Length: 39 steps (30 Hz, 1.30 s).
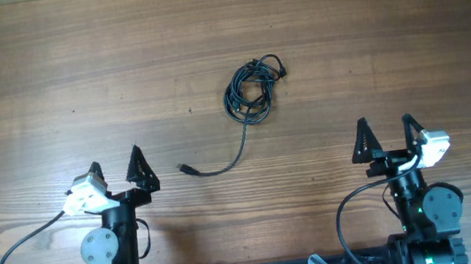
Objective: Untangle cables
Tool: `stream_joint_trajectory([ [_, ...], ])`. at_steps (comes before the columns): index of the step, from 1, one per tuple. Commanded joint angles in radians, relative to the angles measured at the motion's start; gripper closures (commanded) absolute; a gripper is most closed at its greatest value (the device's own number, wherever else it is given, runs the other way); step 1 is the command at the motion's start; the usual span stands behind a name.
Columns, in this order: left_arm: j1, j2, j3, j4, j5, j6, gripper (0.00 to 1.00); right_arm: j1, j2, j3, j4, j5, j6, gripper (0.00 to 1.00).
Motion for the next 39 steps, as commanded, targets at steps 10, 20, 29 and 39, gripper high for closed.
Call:
stream_joint_trajectory([
  [10, 0.005, -0.001, 0.0, -0.006, -0.012, -0.011, 0.0, -0.004, 0.005, -0.001, 0.006, -0.014, 0.001, 0.0],
  [20, 0.005, -0.001, 0.0, -0.006, -0.012, -0.012, 0.0, -0.004, 0.005, -0.001, 0.006, -0.034, -0.003, 0.0],
  [29, 0.005, -0.001, 0.0, 0.01, 0.011, -0.003, 0.0, -0.004, 0.101, 0.065, -0.064, -0.165, -0.108, 0.0],
  [39, 0.005, 0.033, 0.139, -0.051, 0.077, 0.023, 0.0, -0.004, 0.401, 0.301, -0.076, -0.231, -0.157, 0.0],
])
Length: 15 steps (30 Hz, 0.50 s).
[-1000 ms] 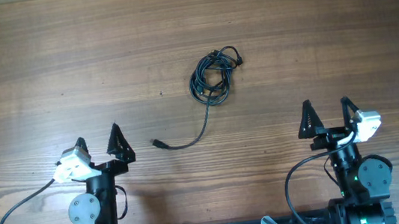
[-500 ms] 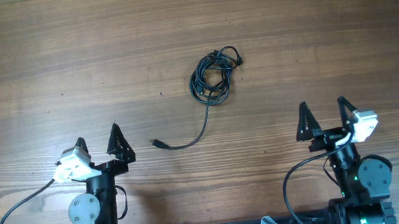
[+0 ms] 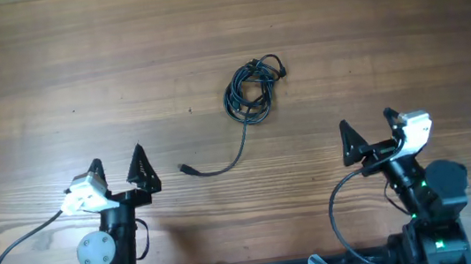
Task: Untangle cables
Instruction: 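Reach both grippers toward the black cable bundle and grasp it with the left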
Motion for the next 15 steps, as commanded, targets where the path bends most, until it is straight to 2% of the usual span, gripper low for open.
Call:
stream_joint_trajectory([
  [1, 0.005, 0.045, 0.108, -0.042, 0.02, 0.021, 0.0, -0.004, 0.116, 0.143, -0.024, -0.033, -0.032, 0.0],
  [7, 0.005, 0.306, 0.367, -0.117, 0.032, 0.113, 0.0, -0.004, 0.318, 0.388, -0.216, -0.037, -0.033, 0.0],
  [10, 0.004, 0.51, 0.579, -0.264, 0.033, 0.122, 0.0, -0.004, 0.392, 0.489, -0.308, -0.037, -0.033, 0.0],
  [15, -0.001, 0.859, 0.956, -0.511, 0.115, 0.123, 0.0, -0.004, 0.517, 0.682, -0.483, -0.085, -0.095, 0.0],
])
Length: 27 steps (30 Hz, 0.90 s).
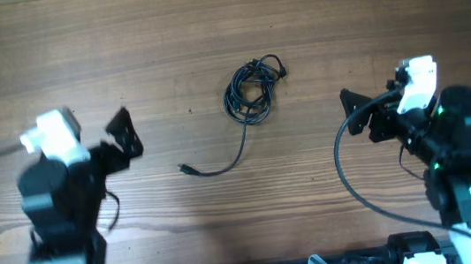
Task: Untangle cables
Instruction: 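Reach both grippers toward the black cable bundle and grasp it with the left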
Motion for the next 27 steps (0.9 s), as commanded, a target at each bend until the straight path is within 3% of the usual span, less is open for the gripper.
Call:
stream_joint_trajectory([
  [1, -0.011, 0.228, 0.267, -0.127, 0.072, 0.022, 0.0, -0.004, 0.083, 0.148, -0.104, -0.041, -0.043, 0.0],
  [5, -0.087, 0.502, 0.568, -0.353, 0.072, 0.025, 0.0, -0.004, 0.225, 0.341, -0.266, -0.093, -0.088, 0.0],
  [10, -0.136, 0.685, 0.605, -0.377, 0.139, -0.006, 0.0, -0.004, 0.318, 0.395, -0.25, -0.089, -0.079, 0.0],
  [13, -0.178, 0.785, 0.605, -0.325, 0.29, 0.048, 0.0, -0.004, 0.353, 0.395, -0.264, -0.131, 0.008, 0.0],
  [23, -0.364, 1.102, 0.605, -0.045, 0.226, -0.127, 0.3, -0.004, 0.427, 0.394, -0.297, -0.153, -0.005, 0.0],
  [27, -0.448, 1.218, 0.605, -0.006, 0.104, -0.168, 0.36, -0.004, 0.434, 0.394, -0.311, -0.153, -0.002, 0.0],
])
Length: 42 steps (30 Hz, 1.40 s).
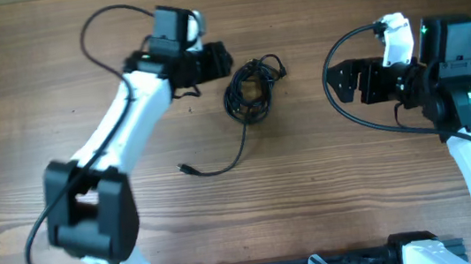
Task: Untangle cables
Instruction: 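Reach both grippers toward the black cable bundle and grasp it with the left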
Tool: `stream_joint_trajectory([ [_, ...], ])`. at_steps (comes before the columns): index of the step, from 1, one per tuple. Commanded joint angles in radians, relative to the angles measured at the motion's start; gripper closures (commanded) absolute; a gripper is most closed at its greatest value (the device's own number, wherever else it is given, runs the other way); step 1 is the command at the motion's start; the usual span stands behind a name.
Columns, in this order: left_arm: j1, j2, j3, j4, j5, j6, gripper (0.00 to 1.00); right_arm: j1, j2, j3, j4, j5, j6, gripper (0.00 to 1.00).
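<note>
A black cable lies on the wooden table as a tangled coil (249, 90). Its loose tail curves down to a small plug end (184, 168). My left gripper (227, 62) is stretched far out and sits just left of the coil's top, jaws apart, nothing between them. From the right side, my right gripper (332, 85) points left toward the coil, roughly a hand's width away, open and holding nothing.
The wooden table (48, 47) carries only the cable. The left arm's white links (118, 119) cross the left half of the table diagonally. The right arm's own black lead (341, 44) loops above its gripper.
Both arms have reached further in. The left gripper went from the left middle of the table to just beside the coil. The right gripper is higher and closer to the coil.
Both arms were parked at the near edge with open grippers, and the cable lay coiled at the table's middle. Then the right arm had shifted slightly. Then both were raised and extended. Now both grippers flank the coil, which has not moved.
</note>
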Motion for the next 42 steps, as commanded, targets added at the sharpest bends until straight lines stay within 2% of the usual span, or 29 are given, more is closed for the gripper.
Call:
stream_joint_trajectory([
  [1, -0.062, 0.084, 0.01, 0.007, -0.103, -0.04, 0.37, -0.004, 0.01, 0.021, -0.009, -0.024, 0.014, 0.0],
  [3, -0.076, 0.121, 0.01, 0.007, -0.115, -0.04, 0.39, -0.004, 0.01, 0.021, -0.012, -0.023, 0.014, 0.0],
  [5, -0.076, 0.154, 0.01, 0.008, -0.116, -0.04, 0.46, -0.004, 0.01, 0.021, -0.012, -0.023, 0.014, 0.0],
  [9, -0.077, 0.206, 0.01, 0.016, -0.141, -0.042, 0.54, -0.004, 0.01, 0.021, -0.012, -0.023, 0.013, 0.0],
  [12, -0.077, 0.228, 0.01, 0.028, -0.142, -0.057, 0.7, -0.004, 0.01, 0.021, -0.012, -0.023, 0.013, 0.0],
  [13, -0.076, 0.23, 0.01, 0.031, -0.142, -0.063, 0.8, -0.004, 0.01, 0.021, -0.012, -0.023, 0.013, 0.0],
  [14, -0.077, 0.232, 0.01, 0.033, -0.142, -0.063, 0.96, -0.004, 0.01, 0.021, -0.012, -0.023, 0.014, 0.0],
  [18, -0.054, 0.172, 0.012, 0.019, -0.135, -0.063, 0.96, -0.004, 0.01, 0.021, -0.007, -0.024, 0.014, 0.01],
  [22, -0.006, -0.075, 0.012, -0.043, -0.022, -0.058, 0.96, 0.0, 0.01, 0.021, 0.032, -0.11, 0.016, 0.05],
  [24, 0.006, -0.194, 0.012, -0.072, 0.024, -0.058, 0.96, 0.014, 0.01, 0.021, 0.076, -0.137, 0.08, 0.08],
  [27, 0.01, -0.274, 0.012, -0.113, 0.033, -0.063, 0.96, 0.045, 0.01, 0.021, 0.128, -0.159, 0.142, 0.1],
  [31, 0.029, -0.288, 0.012, -0.183, 0.033, -0.196, 0.96, 0.116, 0.011, 0.021, 0.194, -0.173, 0.212, 0.14],
  [35, 0.079, -0.287, 0.012, -0.239, 0.033, -0.369, 0.96, 0.207, 0.059, 0.021, 0.219, -0.113, 0.369, 0.18],
  [37, 0.102, -0.287, 0.012, -0.257, 0.038, -0.402, 0.96, 0.248, 0.101, 0.021, 0.239, -0.113, 0.389, 0.18],
  [38, 0.111, -0.287, 0.011, -0.264, 0.04, -0.393, 0.96, 0.267, 0.123, 0.021, 0.253, -0.114, 0.389, 0.18],
  [40, 0.114, -0.286, 0.008, -0.264, 0.04, -0.259, 0.96, 0.293, 0.158, 0.021, 0.291, -0.119, 0.379, 0.2],
  [42, 0.107, -0.286, 0.007, -0.278, 0.041, -0.049, 0.96, 0.312, 0.184, 0.021, 0.342, -0.121, 0.369, 0.22],
])
